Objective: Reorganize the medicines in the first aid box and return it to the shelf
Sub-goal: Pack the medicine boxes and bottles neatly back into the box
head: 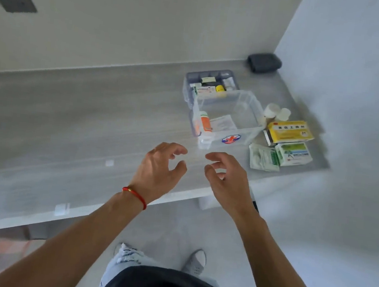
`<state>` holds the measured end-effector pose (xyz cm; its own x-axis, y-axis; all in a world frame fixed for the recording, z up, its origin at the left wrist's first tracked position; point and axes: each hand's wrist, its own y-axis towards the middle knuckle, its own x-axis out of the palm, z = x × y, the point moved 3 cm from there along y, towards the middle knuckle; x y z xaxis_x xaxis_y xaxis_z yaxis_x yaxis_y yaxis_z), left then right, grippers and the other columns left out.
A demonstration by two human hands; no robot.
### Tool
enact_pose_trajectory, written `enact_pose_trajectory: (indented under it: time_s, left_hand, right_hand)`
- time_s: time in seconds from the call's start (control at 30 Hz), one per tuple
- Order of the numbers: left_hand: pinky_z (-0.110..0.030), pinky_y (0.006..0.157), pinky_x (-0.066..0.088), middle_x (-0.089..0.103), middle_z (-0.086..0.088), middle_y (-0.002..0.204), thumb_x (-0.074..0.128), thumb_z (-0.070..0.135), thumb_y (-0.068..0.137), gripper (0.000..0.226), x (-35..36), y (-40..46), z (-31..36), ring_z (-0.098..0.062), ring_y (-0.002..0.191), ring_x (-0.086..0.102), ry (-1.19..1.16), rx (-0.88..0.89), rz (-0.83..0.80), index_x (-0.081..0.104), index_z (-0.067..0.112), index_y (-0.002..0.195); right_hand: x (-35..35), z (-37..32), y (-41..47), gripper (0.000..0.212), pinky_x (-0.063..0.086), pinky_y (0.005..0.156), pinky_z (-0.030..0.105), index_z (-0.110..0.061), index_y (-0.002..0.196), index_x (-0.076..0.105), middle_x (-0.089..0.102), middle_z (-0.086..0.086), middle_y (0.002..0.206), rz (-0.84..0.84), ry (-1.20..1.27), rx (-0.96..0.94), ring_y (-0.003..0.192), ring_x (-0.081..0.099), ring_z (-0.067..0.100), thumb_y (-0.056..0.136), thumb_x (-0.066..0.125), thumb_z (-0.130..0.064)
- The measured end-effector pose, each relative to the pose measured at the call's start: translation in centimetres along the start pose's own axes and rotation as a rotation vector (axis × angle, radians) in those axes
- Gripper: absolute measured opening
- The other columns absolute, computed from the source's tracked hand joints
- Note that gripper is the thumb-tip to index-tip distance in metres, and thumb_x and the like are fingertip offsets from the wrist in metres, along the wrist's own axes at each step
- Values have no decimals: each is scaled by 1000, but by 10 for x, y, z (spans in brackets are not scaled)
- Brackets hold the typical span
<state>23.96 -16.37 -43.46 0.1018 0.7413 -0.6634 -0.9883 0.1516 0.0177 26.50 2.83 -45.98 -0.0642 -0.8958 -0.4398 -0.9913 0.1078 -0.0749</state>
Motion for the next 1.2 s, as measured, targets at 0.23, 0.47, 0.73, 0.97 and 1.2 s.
enact_pose_trajectory:
  time_s: [0.23, 0.47, 0.73, 0.97, 1.2]
  left_hand:
    - [-29, 87, 54, 69, 12, 109, 65, 22, 83, 27, 78, 37, 47, -8, 100, 63, -72, -26, -173, 68, 31, 109]
    - [-5, 70, 43, 71, 13, 104, 64, 18, 85, 25, 159, 98, 53, 0, 91, 65, -168, -240, -415, 71, 26, 108]
    - [-27, 96, 47, 68, -1, 120, 69, 31, 83, 51, 236, 139, 33, -19, 113, 63, -66, -461, -545, 61, 18, 132]
    - [-26, 79, 44, 67, -3, 109, 73, 33, 82, 44, 280, 157, 51, -19, 95, 58, -77, -653, -377, 64, 12, 119]
    - [-36, 103, 43, 50, -14, 142, 76, 33, 81, 73, 301, 159, 78, -31, 131, 48, -31, -845, -212, 44, 10, 144]
  right_hand:
    - [-77, 53, 20, 27, 44, 76, 7, -29, 118, 67, 69, -15, 117, 114, -34, 150, 96, 62, -7, 94, 62, -18]
    - [-134, 88, 46, 16, 48, 77, 13, -27, 109, 69, 66, -16, 103, 165, -132, 276, 89, 66, 3, 97, 62, -19]
    - [-176, 121, 84, 19, 54, 84, 29, -18, 116, 67, 68, -4, 111, 220, -210, 449, 98, 66, 15, 98, 62, -20]
    - [-209, 144, 122, 21, 54, 93, 39, -15, 114, 69, 72, 3, 112, 94, -223, 403, 101, 66, 21, 94, 61, -12]
    - [-243, 170, 152, 38, 55, 95, 38, -20, 128, 64, 62, 7, 131, 40, -256, 303, 115, 62, 23, 91, 68, -12]
